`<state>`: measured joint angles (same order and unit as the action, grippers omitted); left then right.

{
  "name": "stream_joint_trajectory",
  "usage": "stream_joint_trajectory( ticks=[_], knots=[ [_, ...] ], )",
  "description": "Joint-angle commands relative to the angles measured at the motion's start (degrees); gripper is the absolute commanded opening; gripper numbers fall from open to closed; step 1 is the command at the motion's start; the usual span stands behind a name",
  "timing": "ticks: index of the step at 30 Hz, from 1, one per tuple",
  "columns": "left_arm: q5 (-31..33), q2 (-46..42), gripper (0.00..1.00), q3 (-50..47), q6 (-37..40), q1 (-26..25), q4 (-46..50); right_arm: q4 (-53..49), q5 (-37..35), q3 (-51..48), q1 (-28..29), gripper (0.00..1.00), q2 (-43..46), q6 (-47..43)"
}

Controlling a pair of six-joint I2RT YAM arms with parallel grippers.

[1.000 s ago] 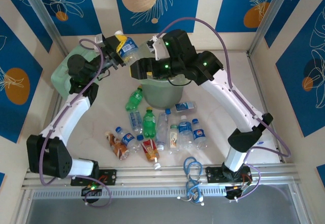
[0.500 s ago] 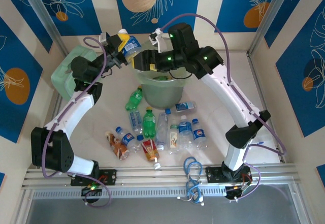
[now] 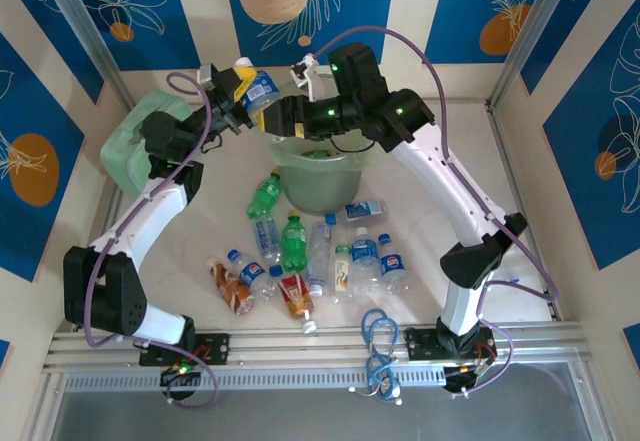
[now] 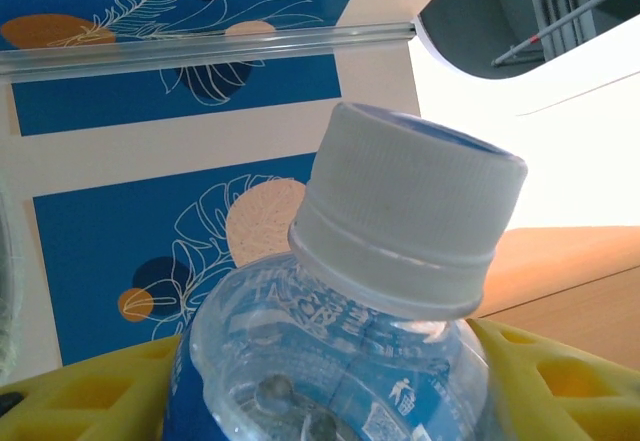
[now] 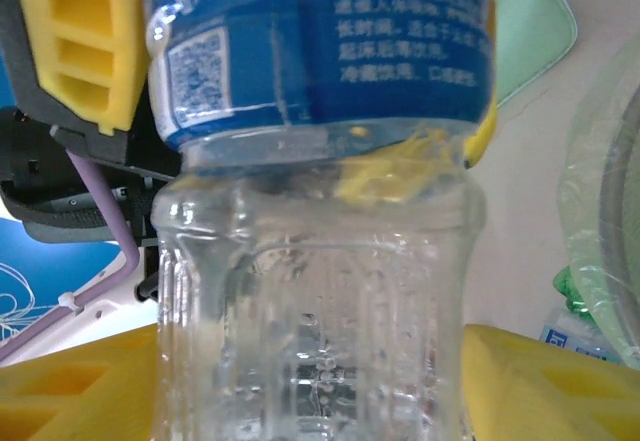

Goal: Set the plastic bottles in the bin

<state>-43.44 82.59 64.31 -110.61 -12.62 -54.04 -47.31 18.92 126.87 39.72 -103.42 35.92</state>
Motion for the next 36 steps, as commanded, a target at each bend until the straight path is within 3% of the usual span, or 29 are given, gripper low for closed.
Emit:
stream_joint_trajectory(
  ticks=[1, 4, 6, 10, 17, 20, 22, 25, 28, 36],
  knots=[
    [-0.07, -0.06, 0.55, 0.92, -0.12, -0.39, -3.61, 0.0, 1.39, 0.99, 0.33, 0.66, -0.29, -0.06],
    [-0.23, 0.03, 0.56, 0.58, 0.19, -0.4, -3.45, 0.1, 1.34, 1.0, 0.52, 0.62, -0.29, 0.07],
    [-0.54, -0.27, 0.62, 0.33, 1.16, -0.46, -1.96, 0.02, 1.12, 1.0, 0.52, 0.59, -0.29, 0.03],
    [-0.85, -2.19, 1.0, -0.42, 7.08, -0.37, 4.84, -0.65, 0.16, 1.01, 0.45, 0.57, -0.38, -0.14],
    [0.99, -7.02, 1.0, 0.09, 19.6, 1.53, 19.73, -4.74, -4.89, 1.53, -1.49, 0.55, -0.21, -0.5],
    [3.1, -11.28, 1.0, 2.66, 32.67, 2.29, 36.23, -7.05, -7.3, 1.62, -3.33, 0.55, -0.11, -0.92],
    [6.56, -14.12, 1.0, 5.21, 42.78, 2.27, 50.07, -8.78, -8.22, 1.71, -4.98, 0.55, -0.46, -1.41],
    [12.94, -17.62, 1.0, 7.3, 52.75, 2.32, 63.64, -11.05, -8.48, 1.71, -7.82, 0.54, -1.72, -1.64],
    [19.0, -20.1, 0.98, 7.32, 58.3, 2.38, 73.05, -12.63, -8.0, 2.81, -10.3, 0.54, -3.7, -1.8],
    [27.77, -23.16, 0.87, 3.03, 65.17, 2.36, 92.4, -17.91, -10.99, 9.82, -11.34, 0.54, -10.69, -4.08]
  ],
)
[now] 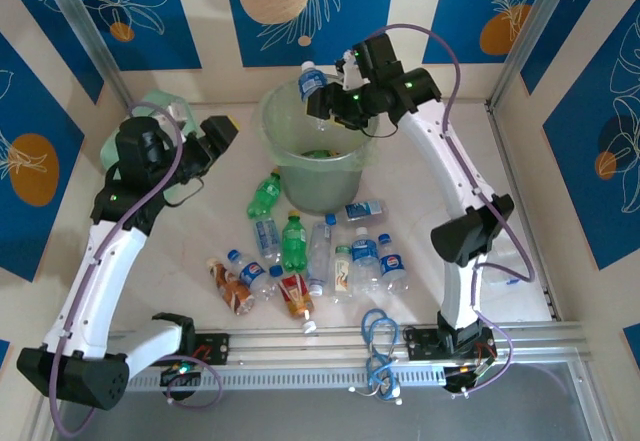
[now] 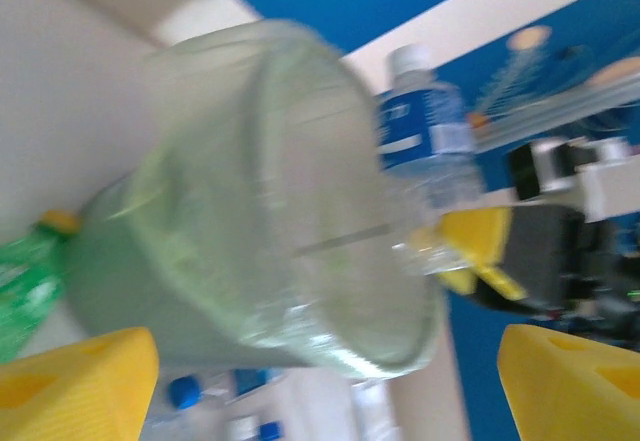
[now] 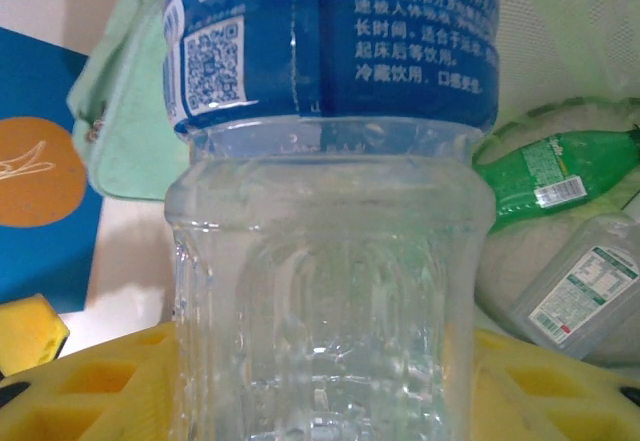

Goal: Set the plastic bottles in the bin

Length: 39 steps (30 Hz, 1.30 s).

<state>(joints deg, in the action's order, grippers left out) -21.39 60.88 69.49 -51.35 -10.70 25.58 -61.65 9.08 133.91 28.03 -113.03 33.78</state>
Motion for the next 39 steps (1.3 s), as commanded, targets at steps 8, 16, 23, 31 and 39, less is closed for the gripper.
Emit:
stream_joint_trajectory(
  ticks=[8, 16, 23, 31, 39],
  knots=[
    [14.11, -6.88, 0.81, -13.0, 6.36, 0.45, 25.48, -5.23, -2.99, 5.62, 0.09, 0.66, -4.01, -2.25],
    [17.6, -11.11, 0.8, -23.4, 3.54, 0.34, 31.76, -7.18, -3.62, 10.54, 0.01, 0.82, -4.89, -2.49],
    [19.04, -10.51, 0.73, -29.1, 0.93, 0.34, 30.19, -7.64, -3.67, 12.51, 1.81, 0.82, -1.69, -1.63],
    [18.18, -6.06, 0.67, -34.63, -2.41, 0.34, 23.11, -1.38, -6.83, 0.47, 8.65, 0.82, 9.06, -1.05],
    [17.36, -0.13, 0.65, -36.99, -5.56, 0.36, 15.79, 8.84, -7.0, -19.63, 13.79, 0.82, 21.63, 1.5]
  ],
)
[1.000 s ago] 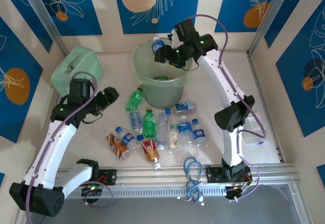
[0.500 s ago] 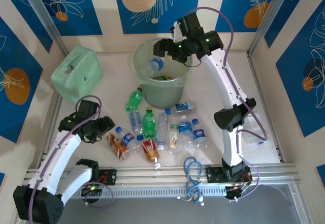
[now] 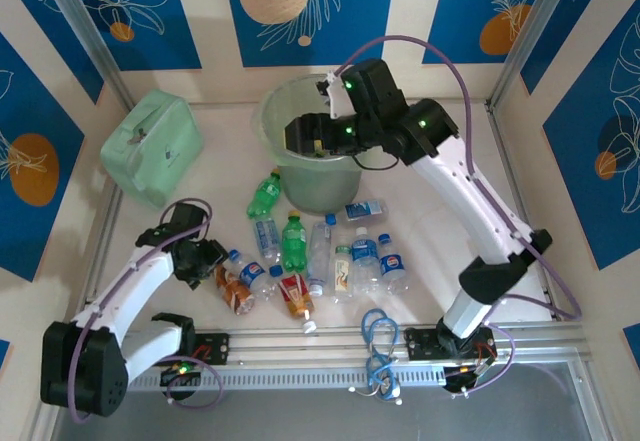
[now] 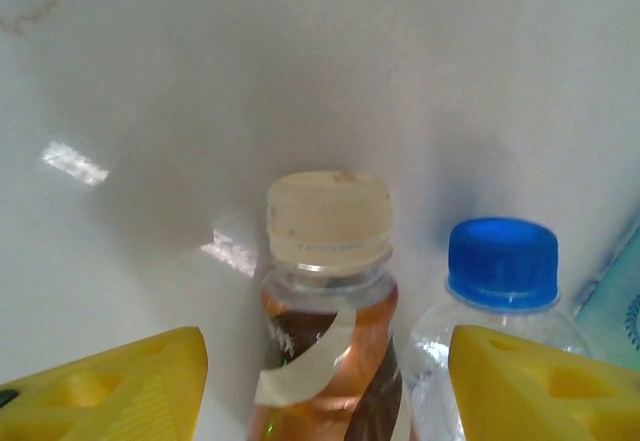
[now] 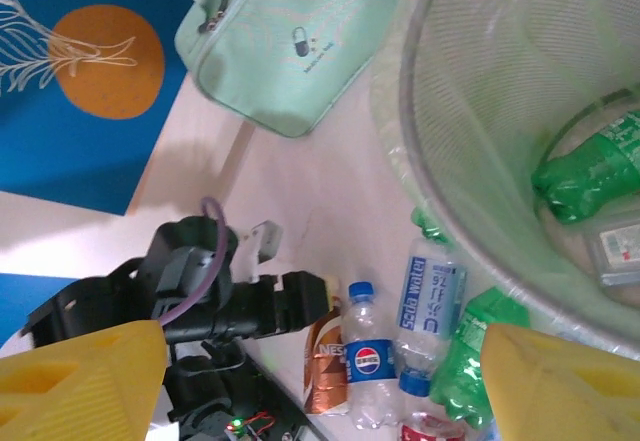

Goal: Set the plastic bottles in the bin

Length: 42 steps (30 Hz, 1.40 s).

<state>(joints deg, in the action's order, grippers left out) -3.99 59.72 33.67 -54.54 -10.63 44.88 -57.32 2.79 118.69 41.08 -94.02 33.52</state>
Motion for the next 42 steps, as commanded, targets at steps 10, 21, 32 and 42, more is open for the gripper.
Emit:
stream_joint_trajectory(
  ticks=[10, 21, 32, 42],
  knots=[
    [1.43, 6.25, 0.64, -1.67, -3.4, 0.36, -6.64, 6.34, -1.2, -12.93, 1.84, 0.82, 7.27, 3.22],
    [2.29, 10.42, 0.56, -2.02, -3.35, 0.3, -9.29, 6.8, -0.68, -12.85, 1.99, 0.81, 5.95, 3.22],
    [2.23, 11.39, 0.46, -1.81, -2.65, 0.3, -9.44, 7.43, -1.12, -14.19, 1.9, 0.81, 6.33, 3.48],
    [5.4, 6.59, 0.39, 7.61, 2.08, 0.37, -2.46, 7.93, -0.26, -14.25, 2.14, 0.81, 6.3, 3.4]
  ],
)
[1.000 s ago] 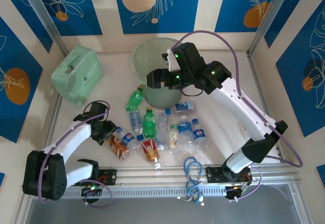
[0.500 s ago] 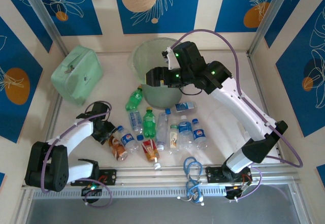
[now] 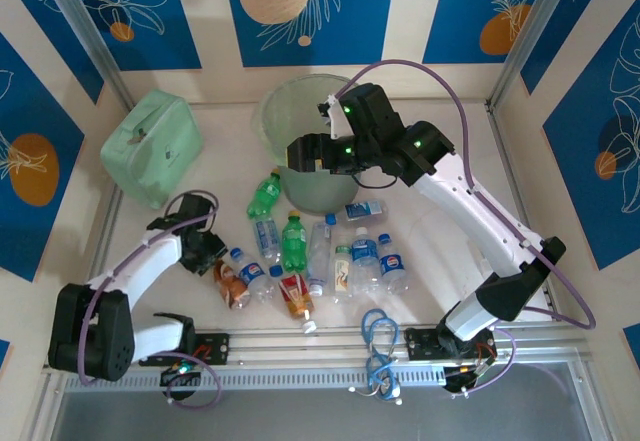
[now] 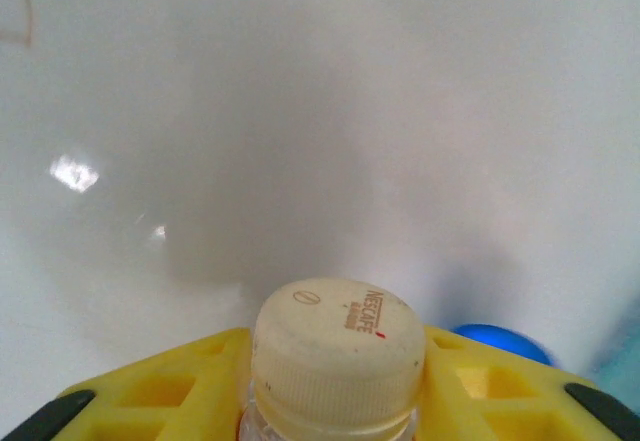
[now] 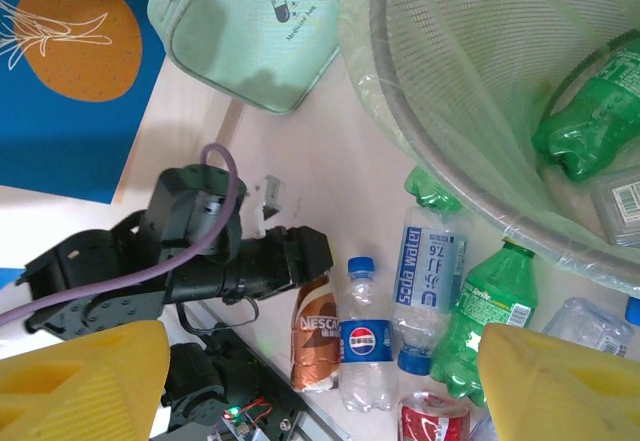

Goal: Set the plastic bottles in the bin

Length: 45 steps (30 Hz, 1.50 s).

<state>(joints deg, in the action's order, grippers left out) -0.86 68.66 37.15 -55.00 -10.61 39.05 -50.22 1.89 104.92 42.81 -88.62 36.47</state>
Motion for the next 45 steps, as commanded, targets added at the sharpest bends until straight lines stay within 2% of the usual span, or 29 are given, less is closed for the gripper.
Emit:
stream_joint_trajectory(
  ticks=[1, 7, 10, 16, 22, 31, 37, 45],
  knots=[
    [2.64, -2.78, 0.38, 5.3, 3.08, 0.28, 4.14, 0.87, 0.75, -0.49, 0.48, 0.81, 0.9, 0.45],
    [4.08, -5.74, 0.38, 15.76, 6.88, 0.41, 8.62, 0.76, 2.9, 0.51, 0.92, 0.81, -0.08, -0.07],
    [0.93, -7.34, 0.38, 20.03, 8.82, 0.35, 5.19, -0.34, 3.59, 2.39, 1.68, 0.81, -1.6, -0.79],
    [-14.69, -5.51, 0.38, 29.06, 10.94, 0.25, -4.51, -3.09, 4.03, 7.07, 4.17, 0.83, -5.31, -3.16],
    [-32.45, 0.17, 0.38, 37.96, 7.72, 0.19, -13.16, -7.81, 2.21, 13.21, 8.28, 0.87, -9.79, -7.06],
    [-47.5, 1.68, 0.42, 40.55, 4.77, -1.42, -28.19, -10.52, 0.81, 18.85, 9.9, 0.87, -13.54, -7.66],
    [-51.07, 1.47, 0.43, 40.4, 7.35, -3.69, -30.75, -11.2, 1.19, 21.27, 9.95, 0.82, -15.01, -7.72],
    [-50.75, 2.04, 0.42, 40.2, 6.6, -3.72, -32.01, -10.96, 1.48, 21.1, 9.97, 0.63, -14.92, -7.42]
  ],
)
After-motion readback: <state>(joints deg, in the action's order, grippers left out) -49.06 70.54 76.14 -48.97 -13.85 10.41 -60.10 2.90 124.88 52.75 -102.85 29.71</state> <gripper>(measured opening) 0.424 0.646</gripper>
